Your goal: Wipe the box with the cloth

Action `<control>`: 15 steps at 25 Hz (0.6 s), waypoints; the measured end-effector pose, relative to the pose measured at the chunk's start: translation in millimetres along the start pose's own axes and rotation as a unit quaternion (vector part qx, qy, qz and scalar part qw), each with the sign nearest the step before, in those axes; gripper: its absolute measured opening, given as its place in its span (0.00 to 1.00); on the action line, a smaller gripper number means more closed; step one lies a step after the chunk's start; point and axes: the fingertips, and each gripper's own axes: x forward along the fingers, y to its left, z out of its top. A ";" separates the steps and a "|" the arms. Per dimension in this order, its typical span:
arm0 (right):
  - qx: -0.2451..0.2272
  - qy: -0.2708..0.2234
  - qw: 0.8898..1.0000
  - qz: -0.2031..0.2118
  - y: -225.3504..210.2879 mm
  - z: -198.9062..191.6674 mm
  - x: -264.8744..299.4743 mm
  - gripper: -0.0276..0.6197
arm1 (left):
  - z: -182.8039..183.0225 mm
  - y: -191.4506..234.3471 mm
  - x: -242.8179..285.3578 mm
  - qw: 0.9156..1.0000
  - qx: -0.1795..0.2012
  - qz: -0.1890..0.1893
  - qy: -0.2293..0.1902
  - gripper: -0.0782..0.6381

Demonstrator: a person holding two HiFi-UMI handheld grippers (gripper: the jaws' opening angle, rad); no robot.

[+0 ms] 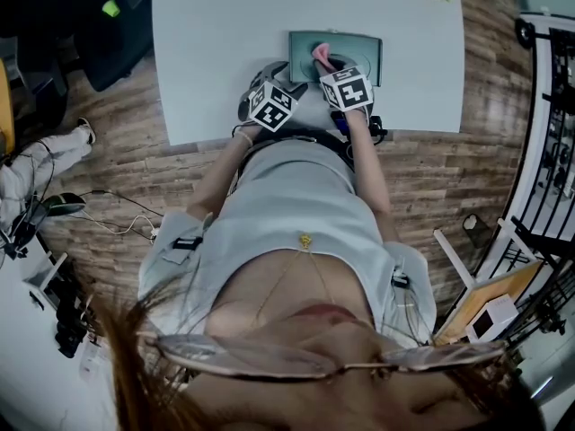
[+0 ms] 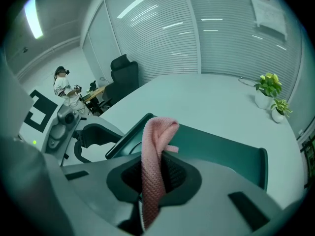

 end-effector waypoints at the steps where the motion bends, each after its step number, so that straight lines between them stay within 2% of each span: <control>1: -0.002 0.002 1.000 0.004 3.8 0.9 1.4 0.11 | 0.2 -0.1 -0.3 1.000 0.000 0.000 -0.001 0.54; 15: -0.049 0.019 0.997 0.048 48.2 9.2 17.9 0.10 | 0.8 0.1 0.5 1.000 0.000 -0.001 -0.002 0.54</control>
